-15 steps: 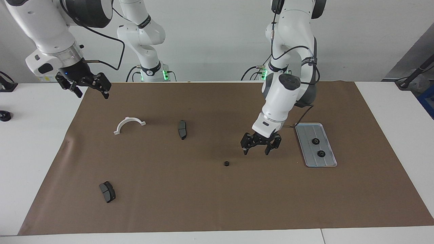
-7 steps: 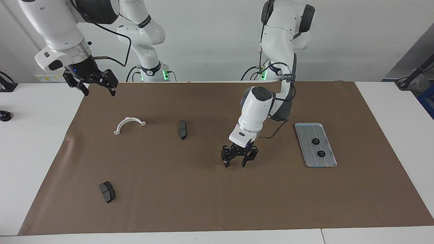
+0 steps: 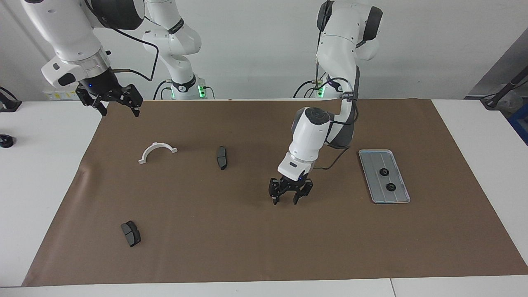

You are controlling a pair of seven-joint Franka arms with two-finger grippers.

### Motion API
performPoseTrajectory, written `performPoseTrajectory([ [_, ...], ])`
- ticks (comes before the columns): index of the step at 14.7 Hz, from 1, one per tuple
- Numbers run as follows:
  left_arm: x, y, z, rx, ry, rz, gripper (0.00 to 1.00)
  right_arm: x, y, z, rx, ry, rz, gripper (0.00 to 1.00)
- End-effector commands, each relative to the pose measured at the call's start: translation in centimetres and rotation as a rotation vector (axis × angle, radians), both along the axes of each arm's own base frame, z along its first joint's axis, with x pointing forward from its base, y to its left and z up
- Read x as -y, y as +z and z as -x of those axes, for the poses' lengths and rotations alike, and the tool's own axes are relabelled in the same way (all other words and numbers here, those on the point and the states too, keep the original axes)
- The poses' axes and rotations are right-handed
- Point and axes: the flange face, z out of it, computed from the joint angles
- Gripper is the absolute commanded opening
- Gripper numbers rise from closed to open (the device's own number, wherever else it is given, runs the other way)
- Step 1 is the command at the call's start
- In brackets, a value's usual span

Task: Pick bearing gear from pile to tray
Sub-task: 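Grasp the second bearing mid-table with the left gripper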

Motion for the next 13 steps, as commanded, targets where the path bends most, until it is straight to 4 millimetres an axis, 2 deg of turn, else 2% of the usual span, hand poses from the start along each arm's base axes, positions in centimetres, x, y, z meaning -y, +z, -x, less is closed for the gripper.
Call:
performPoseTrajectory([
  [1,0.6,-0.9,0.4,0.013,0.001,-0.017,0.76,0.1,0.5,0.8,-0.004,0.016,-0.007,1.0],
  [3,1.0,-2.4,1.6,-0.009,-0.013,-0.035,0.74,-0.3,0.5,0.7,0.001,0.025,-0.009,1.0],
  [5,0.9,-2.5,1.7,-0.021,-0.013,-0.042,0.71,-0.9,0.4,0.7,-0.001,0.036,-0.009,1.0],
  [7,0.8,-2.5,1.7,-0.025,-0.015,-0.044,0.46,-1.2,0.4,0.7,0.001,0.041,-0.009,1.0],
  [11,0.0,-2.1,1.0,-0.017,0.0,-0.043,0.09,0.1,0.5,0.8,0.004,0.024,-0.011,1.0],
  [13,-0.7,-1.8,0.4,-0.01,0.01,-0.043,0.08,-0.2,0.4,0.7,0.002,0.029,-0.011,1.0],
])
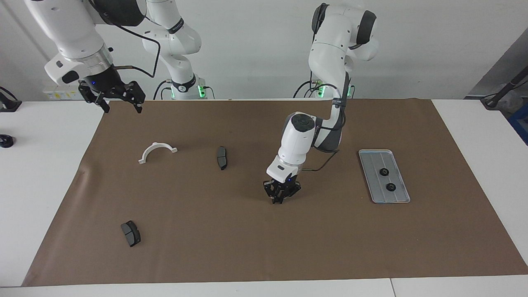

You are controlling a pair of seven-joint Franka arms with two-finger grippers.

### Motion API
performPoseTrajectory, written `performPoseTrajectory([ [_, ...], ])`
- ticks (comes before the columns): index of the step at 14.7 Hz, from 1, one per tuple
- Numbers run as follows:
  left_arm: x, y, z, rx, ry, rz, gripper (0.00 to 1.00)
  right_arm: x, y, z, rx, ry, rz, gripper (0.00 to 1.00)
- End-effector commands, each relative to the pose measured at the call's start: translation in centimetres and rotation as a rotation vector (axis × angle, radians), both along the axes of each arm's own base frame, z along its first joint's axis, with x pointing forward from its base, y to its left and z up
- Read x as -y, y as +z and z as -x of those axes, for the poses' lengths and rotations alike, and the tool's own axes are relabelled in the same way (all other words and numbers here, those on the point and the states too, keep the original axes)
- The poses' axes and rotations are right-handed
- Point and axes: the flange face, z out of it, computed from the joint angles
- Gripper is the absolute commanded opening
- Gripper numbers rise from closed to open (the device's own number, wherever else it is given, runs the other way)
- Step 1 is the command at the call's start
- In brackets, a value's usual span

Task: Pick bearing gear from pile to tray
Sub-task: 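Grasp the second bearing mid-table with the left gripper, then carry the bearing with the left gripper and lower it into the tray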

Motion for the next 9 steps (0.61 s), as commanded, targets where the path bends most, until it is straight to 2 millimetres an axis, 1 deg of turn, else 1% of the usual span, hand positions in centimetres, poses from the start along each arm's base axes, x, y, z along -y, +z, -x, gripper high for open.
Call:
performPoseTrajectory([
  [1,-1.9,0.4,-0.9,0.016,0.03,-0.023,0.08,0.1,0.1,0.6,-0.002,0.019,-0.01,1.0],
  [3,-3.2,1.7,-1.6,0.025,0.046,-0.032,0.07,0.3,0.1,0.6,-0.003,0.018,-0.01,1.0],
  [4,-4.2,2.3,-2.0,0.024,0.06,-0.043,0.07,0.3,0.1,0.6,-0.003,0.019,-0.01,1.0],
  [6,-6.1,4.5,-2.1,-0.001,0.076,-0.062,0.07,0.5,0.1,0.6,0.0,0.012,-0.011,1.0],
  [8,-9.2,6.7,-1.9,-0.023,0.07,-0.087,0.06,0.1,0.2,0.6,0.0,0.019,-0.012,1.0],
  [9,-10.9,7.5,-1.3,-0.025,0.042,-0.095,0.05,-0.3,0.2,0.7,-0.005,0.027,-0.013,1.0],
])
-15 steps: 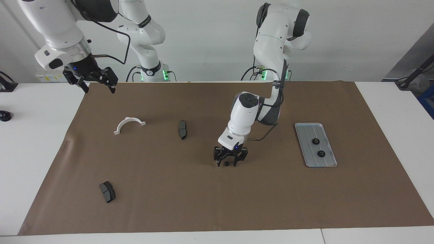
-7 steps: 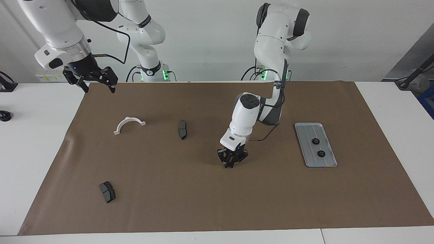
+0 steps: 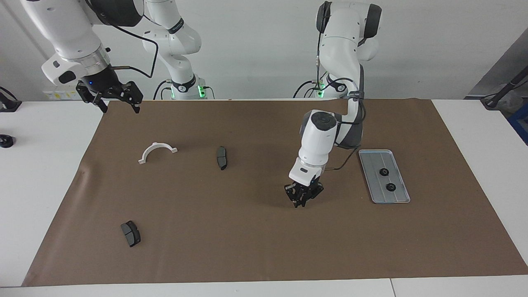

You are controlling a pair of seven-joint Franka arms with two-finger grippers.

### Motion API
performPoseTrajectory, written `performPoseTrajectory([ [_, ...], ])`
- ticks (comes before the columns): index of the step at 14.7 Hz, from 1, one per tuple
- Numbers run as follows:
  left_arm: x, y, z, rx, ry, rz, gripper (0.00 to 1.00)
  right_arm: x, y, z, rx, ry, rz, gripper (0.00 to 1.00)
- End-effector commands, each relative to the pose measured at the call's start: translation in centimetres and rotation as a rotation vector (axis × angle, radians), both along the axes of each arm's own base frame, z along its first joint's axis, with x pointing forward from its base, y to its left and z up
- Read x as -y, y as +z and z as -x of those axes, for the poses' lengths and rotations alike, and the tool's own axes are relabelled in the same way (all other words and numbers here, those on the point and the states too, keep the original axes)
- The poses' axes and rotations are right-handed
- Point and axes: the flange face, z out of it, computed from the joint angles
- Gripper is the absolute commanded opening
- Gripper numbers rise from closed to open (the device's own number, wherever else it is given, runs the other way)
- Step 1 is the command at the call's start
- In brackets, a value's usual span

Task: Pick bearing gear from pile to tray
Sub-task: 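Carry the bearing with the left gripper and lower it into the tray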

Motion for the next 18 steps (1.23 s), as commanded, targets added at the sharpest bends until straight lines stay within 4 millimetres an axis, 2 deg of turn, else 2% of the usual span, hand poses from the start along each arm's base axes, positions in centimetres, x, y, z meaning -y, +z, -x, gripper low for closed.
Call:
performPoseTrajectory([
  [1,-5.8,3.0,2.2,-0.03,-0.05,-0.026,0.05,-0.6,0.2,0.7,-0.006,0.032,-0.012,1.0],
  [3,-10.4,4.7,3.3,-0.028,-0.081,-0.024,0.04,-0.6,0.2,0.6,-0.003,0.032,-0.011,1.0],
  [6,-17.2,6.1,4.2,-0.062,-0.147,-0.042,0.04,-0.5,0.2,0.6,-0.002,0.03,-0.011,1.0],
  [9,-22.7,5.5,4.1,-0.106,-0.19,-0.055,0.04,-0.6,0.2,0.6,-0.003,0.034,-0.011,1.0],
  [11,-25.3,5.2,4.3,-0.101,-0.182,-0.056,0.04,-0.5,0.2,0.6,-0.002,0.03,-0.011,1.0],
  [13,-27.7,3.6,4.9,-0.092,-0.167,-0.035,0.04,-0.6,0.2,0.6,-0.003,0.034,-0.011,1.0],
  [18,-31.6,0.4,6.1,-0.11,-0.2,-0.032,0.06,-0.5,0.2,0.6,-0.002,0.03,-0.011,1.0],
])
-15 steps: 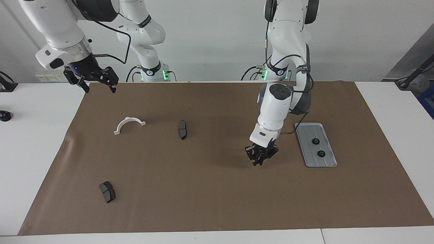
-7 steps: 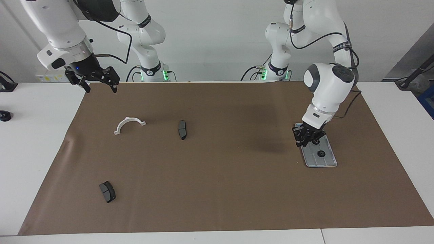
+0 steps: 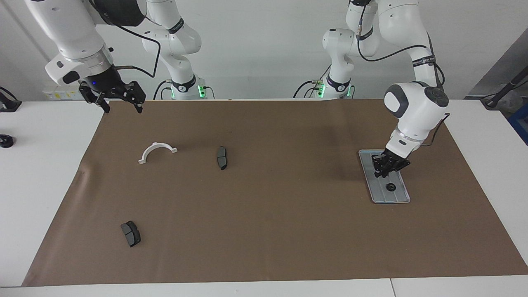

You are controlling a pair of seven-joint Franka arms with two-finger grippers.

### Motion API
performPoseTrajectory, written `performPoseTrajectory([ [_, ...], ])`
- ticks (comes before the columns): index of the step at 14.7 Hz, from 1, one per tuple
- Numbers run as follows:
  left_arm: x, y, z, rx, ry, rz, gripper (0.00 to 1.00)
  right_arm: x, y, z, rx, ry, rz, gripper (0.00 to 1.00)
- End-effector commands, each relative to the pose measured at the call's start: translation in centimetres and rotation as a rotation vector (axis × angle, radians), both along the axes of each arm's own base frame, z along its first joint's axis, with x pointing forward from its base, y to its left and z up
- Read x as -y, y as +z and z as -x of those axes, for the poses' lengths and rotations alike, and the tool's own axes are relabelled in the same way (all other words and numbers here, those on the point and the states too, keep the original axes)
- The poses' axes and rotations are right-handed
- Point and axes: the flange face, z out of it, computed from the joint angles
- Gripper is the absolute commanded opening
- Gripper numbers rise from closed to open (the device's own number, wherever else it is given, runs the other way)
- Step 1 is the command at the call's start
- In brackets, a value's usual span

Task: Pick bearing gear from pile to tray
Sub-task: 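Open the left gripper and withdraw it from the tray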

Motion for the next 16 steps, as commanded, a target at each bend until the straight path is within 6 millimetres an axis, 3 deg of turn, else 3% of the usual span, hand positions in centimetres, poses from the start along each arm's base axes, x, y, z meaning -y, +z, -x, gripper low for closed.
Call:
performPoseTrajectory([
  [1,-1.5,-1.2,1.1,0.006,-0.019,0.007,0.07,0.1,0.2,0.7,-0.003,0.022,-0.011,1.0],
  [3,-1.5,-2.7,1.2,0.016,-0.002,0.005,0.13,0.1,0.2,0.7,-0.003,0.022,-0.011,1.0],
  [5,-1.8,-4.3,1.2,0.008,0.027,0.015,0.31,0.2,0.2,0.7,-0.003,0.019,-0.011,1.0],
  [8,-1.7,-4.6,1.0,0.015,0.039,0.022,1.0,0.1,0.2,0.7,-0.003,0.02,-0.011,1.0],
  [13,-1.0,-2.3,0.0,0.053,-0.002,0.024,1.0,0.1,0.2,0.7,-0.003,0.022,-0.011,1.0],
  [16,-0.8,1.8,-0.1,0.085,-0.049,0.038,1.0,0.1,0.2,0.7,-0.003,0.02,-0.011,1.0],
])
